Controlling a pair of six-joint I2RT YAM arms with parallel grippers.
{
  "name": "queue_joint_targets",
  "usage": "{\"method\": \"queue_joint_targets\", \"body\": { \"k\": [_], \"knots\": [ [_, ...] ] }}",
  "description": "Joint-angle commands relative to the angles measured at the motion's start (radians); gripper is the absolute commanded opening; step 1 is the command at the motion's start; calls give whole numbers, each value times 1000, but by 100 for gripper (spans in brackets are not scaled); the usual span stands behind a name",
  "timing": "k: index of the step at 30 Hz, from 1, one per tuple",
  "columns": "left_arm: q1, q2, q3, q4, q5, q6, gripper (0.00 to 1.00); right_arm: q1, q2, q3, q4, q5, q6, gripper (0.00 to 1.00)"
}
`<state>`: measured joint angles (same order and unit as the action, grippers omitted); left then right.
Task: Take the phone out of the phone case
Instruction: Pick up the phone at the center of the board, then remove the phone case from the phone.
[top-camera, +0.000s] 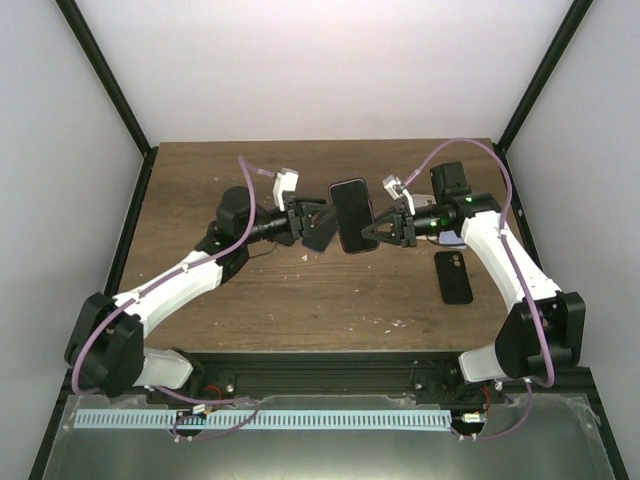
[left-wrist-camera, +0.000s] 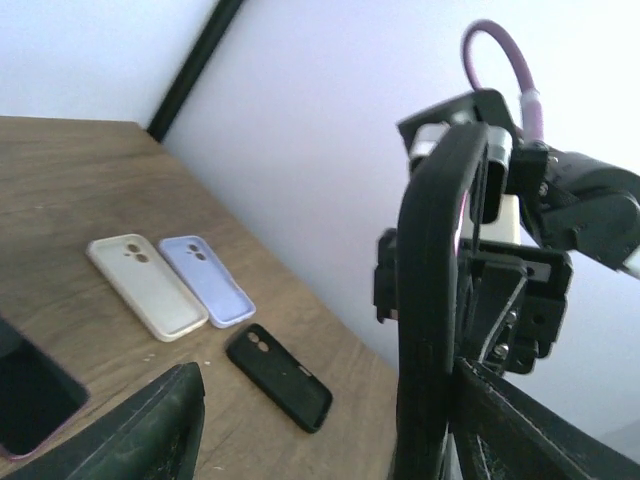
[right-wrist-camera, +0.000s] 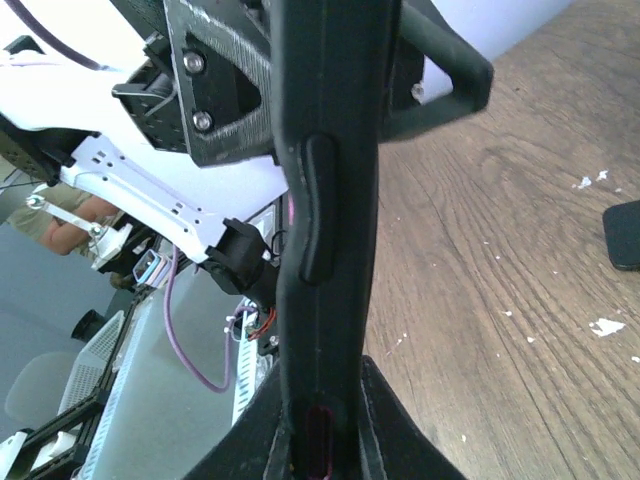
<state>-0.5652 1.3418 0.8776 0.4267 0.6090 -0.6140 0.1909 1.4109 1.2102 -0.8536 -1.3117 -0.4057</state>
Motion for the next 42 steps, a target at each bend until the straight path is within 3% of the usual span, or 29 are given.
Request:
{"method": "queue_joint_targets", "body": {
  "k": [1, 8, 18, 20, 22, 25, 29, 33, 42],
  "knots": [
    [-40, 43, 48, 154, 107, -30, 64, 1, -23, 2, -5, -115, -42, 1],
    [-71, 100, 62, 261, 166, -87, 39, 1, -18, -11, -2, -133, -38, 1],
    [-87, 143, 95, 278, 202, -121, 0, 1, -16, -23, 16, -117, -21, 1],
    [-85, 141, 98, 271, 201, -124, 0, 1, -18, -21, 16, -102, -23, 8],
    [-69, 137, 103, 250, 202, -128, 0, 1, -16, 9, -33, -74, -69, 26],
    [-13, 131, 118, 219, 252, -167, 0, -2, 6, 136, -265, 10, -325, 50],
    [67, 136, 155, 170, 380, -201, 0, -4, -13, 202, -379, 131, -502, 68],
    [86, 148, 187, 161, 507, -182, 0, -1, -46, 179, -390, 145, -573, 72],
    [87, 125, 180, 201, 633, -186, 0, 77, -62, 137, -318, 210, -466, 62]
  ]
}}
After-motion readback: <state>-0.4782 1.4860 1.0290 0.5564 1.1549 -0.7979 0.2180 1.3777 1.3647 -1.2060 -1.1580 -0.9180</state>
